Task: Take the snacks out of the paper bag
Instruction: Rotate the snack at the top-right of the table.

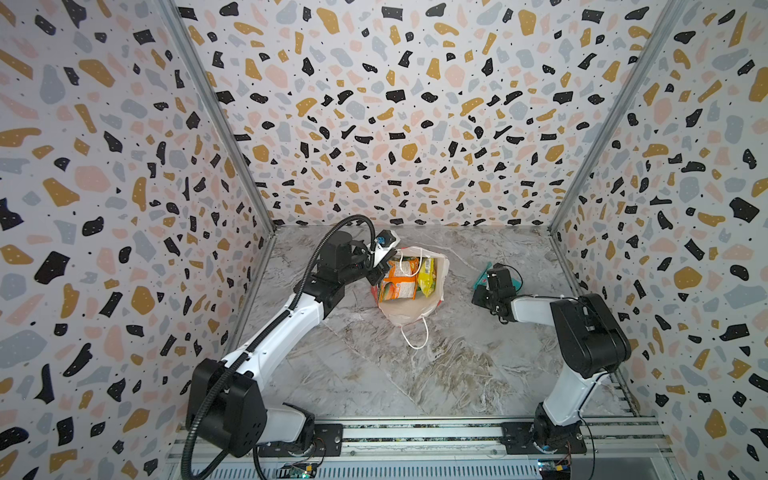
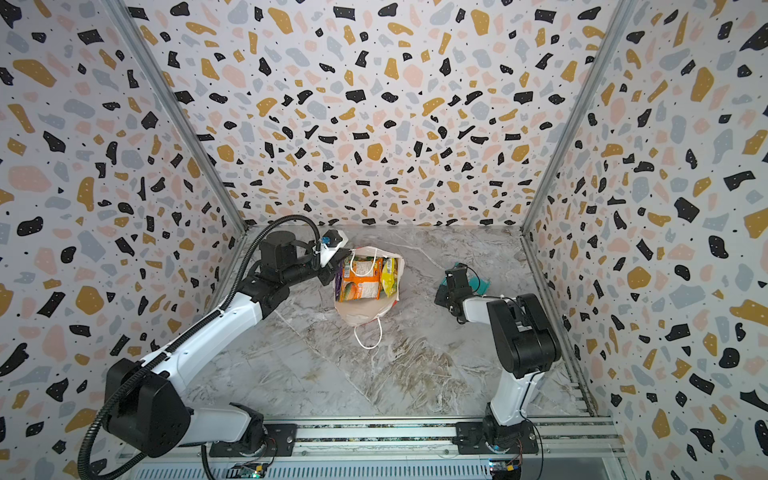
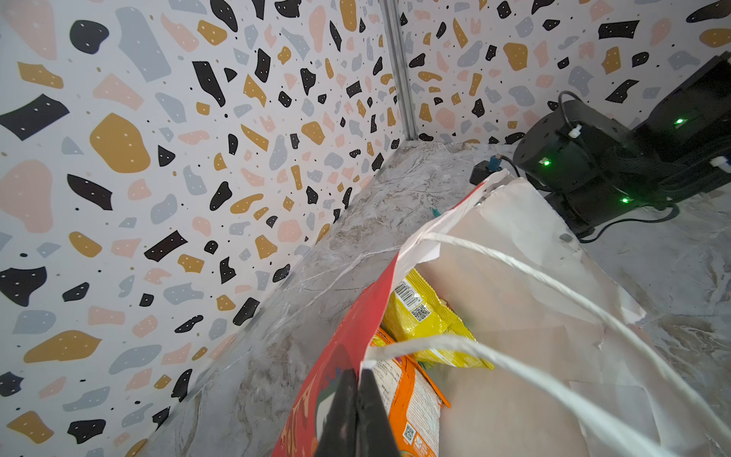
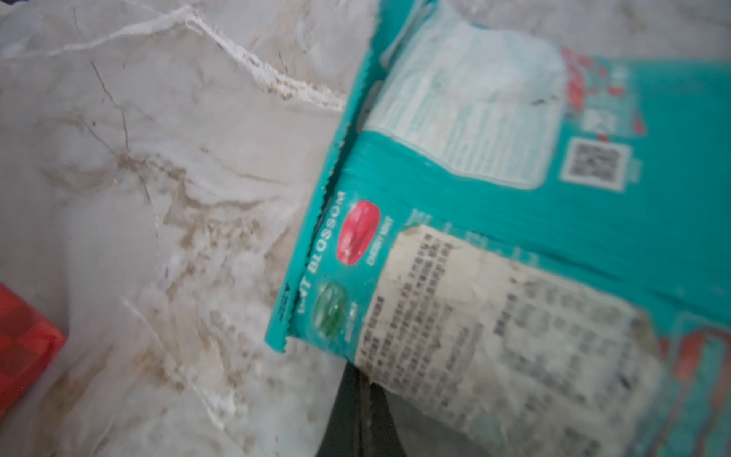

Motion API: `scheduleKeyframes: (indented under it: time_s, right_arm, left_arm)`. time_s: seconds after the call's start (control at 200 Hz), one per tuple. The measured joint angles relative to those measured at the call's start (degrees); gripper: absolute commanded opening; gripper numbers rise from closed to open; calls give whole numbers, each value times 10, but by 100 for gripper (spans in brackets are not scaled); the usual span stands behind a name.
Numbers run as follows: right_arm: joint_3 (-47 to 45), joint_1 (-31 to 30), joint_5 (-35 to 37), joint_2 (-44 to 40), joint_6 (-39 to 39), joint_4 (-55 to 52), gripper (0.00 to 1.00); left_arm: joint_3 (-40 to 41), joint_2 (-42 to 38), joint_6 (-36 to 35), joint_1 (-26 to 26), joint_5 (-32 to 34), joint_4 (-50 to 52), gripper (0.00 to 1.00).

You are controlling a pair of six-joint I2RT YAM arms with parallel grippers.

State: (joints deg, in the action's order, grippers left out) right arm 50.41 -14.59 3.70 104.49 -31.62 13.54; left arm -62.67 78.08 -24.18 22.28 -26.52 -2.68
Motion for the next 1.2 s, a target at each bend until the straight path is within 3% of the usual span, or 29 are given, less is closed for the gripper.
scheduleKeyframes:
  time_s: [0.09, 0.315, 0.395, 0.481, 0.556, 0.701, 0.881, 1.196]
  right_arm:
    - [40, 6, -8, 29, 6, -1, 6]
    - [120, 39, -61, 47, 47, -11, 23]
    - [139, 59, -82, 44, 76, -25, 40]
    - [171, 87, -101, 44, 107, -57, 78]
    - [189, 113, -120, 44, 130, -69, 100]
    - [191, 154, -134, 44, 183, -81, 99]
    - [202, 160, -135, 59, 246, -114, 99]
    - [210, 173, -142, 100, 274, -137, 99]
  left_arm:
    - [5, -2, 0, 0, 0, -4, 0]
    - [7, -6, 0, 0, 0, -4, 0]
    - [9, -6, 0, 0, 0, -5, 0]
    - [9, -6, 0, 0, 0, -5, 0]
    - [9, -6, 0, 0, 0, -5, 0]
    - [9, -6, 0, 0, 0, -5, 0]
    - [9, -6, 0, 0, 0, -5, 0]
    - [9, -6, 0, 0, 0, -5, 0]
